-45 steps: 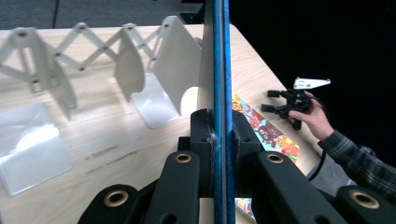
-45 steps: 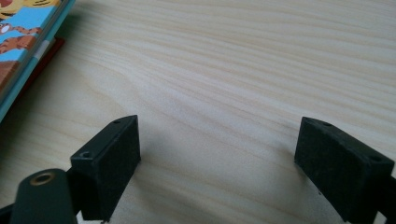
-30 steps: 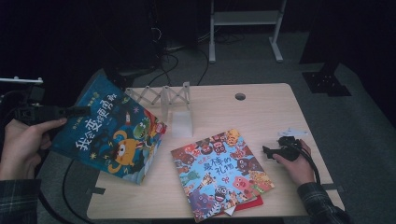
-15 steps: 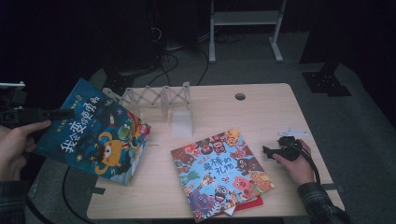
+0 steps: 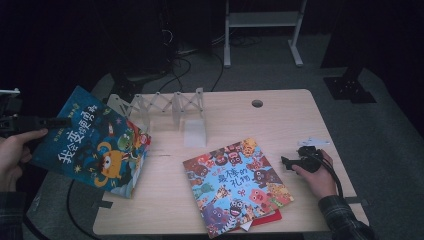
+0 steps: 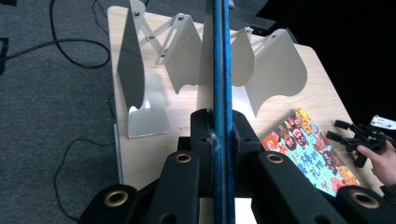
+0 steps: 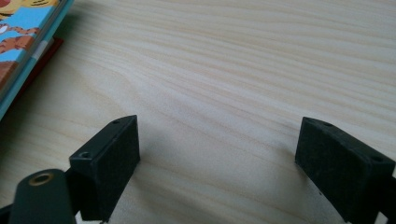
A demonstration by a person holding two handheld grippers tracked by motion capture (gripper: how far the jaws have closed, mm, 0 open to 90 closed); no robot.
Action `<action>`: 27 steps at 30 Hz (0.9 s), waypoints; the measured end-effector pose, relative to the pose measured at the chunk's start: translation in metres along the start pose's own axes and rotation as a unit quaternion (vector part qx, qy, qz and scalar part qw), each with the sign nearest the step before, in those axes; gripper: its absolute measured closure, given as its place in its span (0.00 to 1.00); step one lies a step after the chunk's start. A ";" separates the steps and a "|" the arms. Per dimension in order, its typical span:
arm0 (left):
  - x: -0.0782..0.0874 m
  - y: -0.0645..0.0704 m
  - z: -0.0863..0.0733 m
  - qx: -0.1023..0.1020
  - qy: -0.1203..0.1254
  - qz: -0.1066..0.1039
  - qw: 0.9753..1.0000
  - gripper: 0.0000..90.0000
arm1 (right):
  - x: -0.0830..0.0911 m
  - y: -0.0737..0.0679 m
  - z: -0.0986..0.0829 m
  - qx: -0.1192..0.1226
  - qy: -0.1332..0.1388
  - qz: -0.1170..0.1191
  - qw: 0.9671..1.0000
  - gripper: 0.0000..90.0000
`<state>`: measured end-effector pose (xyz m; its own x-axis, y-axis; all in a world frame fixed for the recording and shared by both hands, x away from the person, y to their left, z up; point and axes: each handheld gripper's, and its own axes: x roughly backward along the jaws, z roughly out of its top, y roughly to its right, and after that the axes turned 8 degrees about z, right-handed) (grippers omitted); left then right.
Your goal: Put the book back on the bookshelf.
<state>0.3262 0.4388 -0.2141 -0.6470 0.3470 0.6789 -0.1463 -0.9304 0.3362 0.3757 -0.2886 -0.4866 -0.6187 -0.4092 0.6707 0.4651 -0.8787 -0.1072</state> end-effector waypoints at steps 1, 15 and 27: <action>-0.001 0.000 0.001 0.001 0.000 0.003 1.000 0.92 | 0.000 0.000 0.000 0.000 0.000 0.000 1.000 0.14; -0.018 -0.003 0.022 0.011 -0.008 0.030 0.999 0.92 | 0.000 0.000 0.000 -0.001 0.000 0.000 1.000 0.13; -0.042 -0.005 0.041 0.022 -0.019 0.048 0.998 0.92 | -0.001 0.000 0.001 -0.004 0.000 -0.002 1.000 0.13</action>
<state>0.3853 0.4338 -0.2175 -0.6268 0.2608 0.7342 -0.0503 -0.9539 0.2959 0.3766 -0.2877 -0.4867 -0.6206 -0.4058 0.6710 0.4575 -0.8823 -0.1105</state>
